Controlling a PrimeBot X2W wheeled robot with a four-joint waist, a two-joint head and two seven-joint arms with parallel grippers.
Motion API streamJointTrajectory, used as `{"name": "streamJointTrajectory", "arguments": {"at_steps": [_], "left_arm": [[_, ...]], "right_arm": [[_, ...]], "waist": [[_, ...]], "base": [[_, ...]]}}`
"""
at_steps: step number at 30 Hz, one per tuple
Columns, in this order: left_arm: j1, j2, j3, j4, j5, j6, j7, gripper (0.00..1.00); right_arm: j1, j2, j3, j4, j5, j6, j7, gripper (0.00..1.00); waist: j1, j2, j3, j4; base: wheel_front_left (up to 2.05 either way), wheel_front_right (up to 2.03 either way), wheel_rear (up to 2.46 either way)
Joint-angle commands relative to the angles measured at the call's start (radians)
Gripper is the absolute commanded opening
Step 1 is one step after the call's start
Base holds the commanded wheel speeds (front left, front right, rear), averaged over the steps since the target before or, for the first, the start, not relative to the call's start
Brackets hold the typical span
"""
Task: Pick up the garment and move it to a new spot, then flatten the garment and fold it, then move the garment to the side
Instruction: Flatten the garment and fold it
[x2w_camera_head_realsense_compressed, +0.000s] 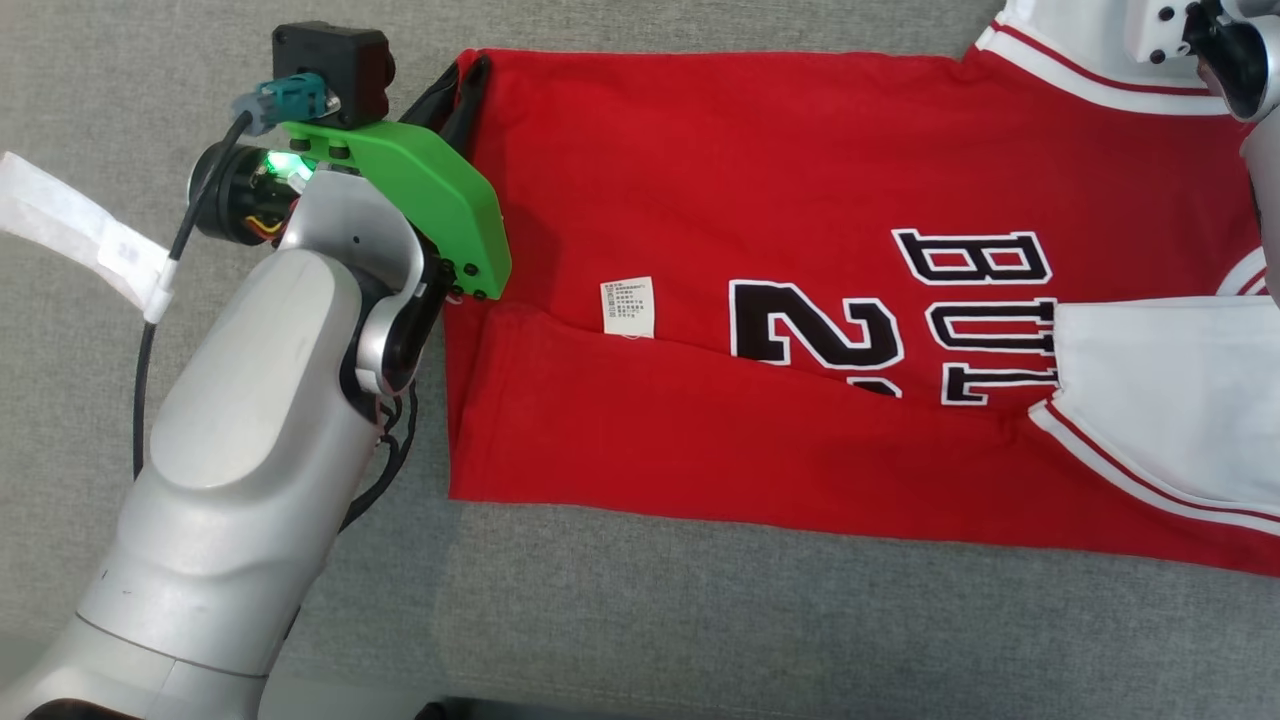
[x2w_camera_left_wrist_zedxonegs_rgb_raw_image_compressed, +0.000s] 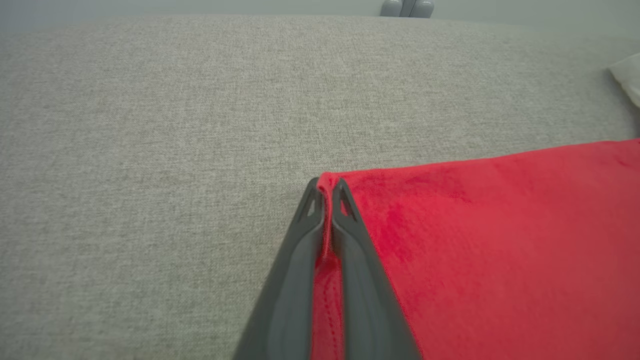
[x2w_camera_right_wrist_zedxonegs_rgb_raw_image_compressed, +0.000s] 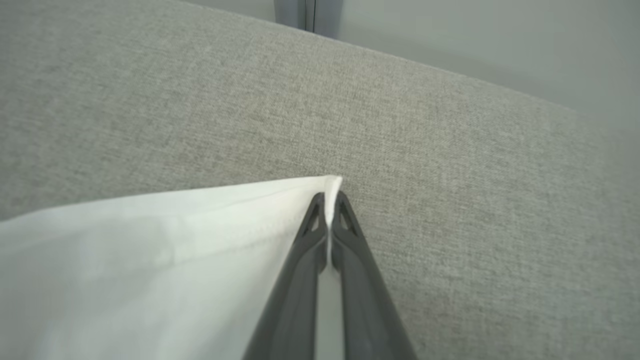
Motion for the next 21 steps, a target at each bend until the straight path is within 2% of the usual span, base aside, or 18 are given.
{"name": "streamJointTrajectory", "arguments": {"at_steps": [1, 5, 10, 16, 21], "left_arm": [[0.017, 0.013, 0.006, -0.003, 0.001, 0.010, 0.002, 0.00], [0.028, 0.031, 0.017, 0.002, -0.006, 0.023, 0.005, 0.00], [0.071, 0.054, 0.029, 0.021, -0.017, 0.024, -0.014, 0.00], [0.153, 0.087, 0.034, 0.018, -0.036, 0.021, -0.026, 0.00], [0.240, 0.109, 0.044, -0.017, -0.055, 0.029, -0.045, 0.00]], "right_arm": [[0.011, -0.005, 0.000, 0.023, 0.008, -0.003, -0.015, 0.00], [0.017, 0.014, -0.004, 0.028, 0.043, -0.002, -0.092, 0.00], [0.108, 0.006, 0.070, -0.012, 0.113, -0.002, -0.186, 0.00], [0.281, -0.029, 0.152, -0.148, 0.229, -0.002, -0.289, 0.00], [0.440, -0.058, 0.184, -0.286, 0.302, -0.002, -0.316, 0.00]], "waist": [[-0.0001, 0.0000, -0.013, -0.017], [-0.0001, 0.0000, -0.048, -0.052], [-0.0001, 0.0000, -0.126, -0.104], [-0.0001, 0.0000, -0.225, -0.165], [-0.0001, 0.0000, -0.308, -0.199]], "base": [[0.00, 0.00, 0.00], [0.00, 0.00, 0.00], [0.00, 0.00, 0.00], [0.00, 0.00, 0.00], [0.00, 0.00, 0.00]]}}
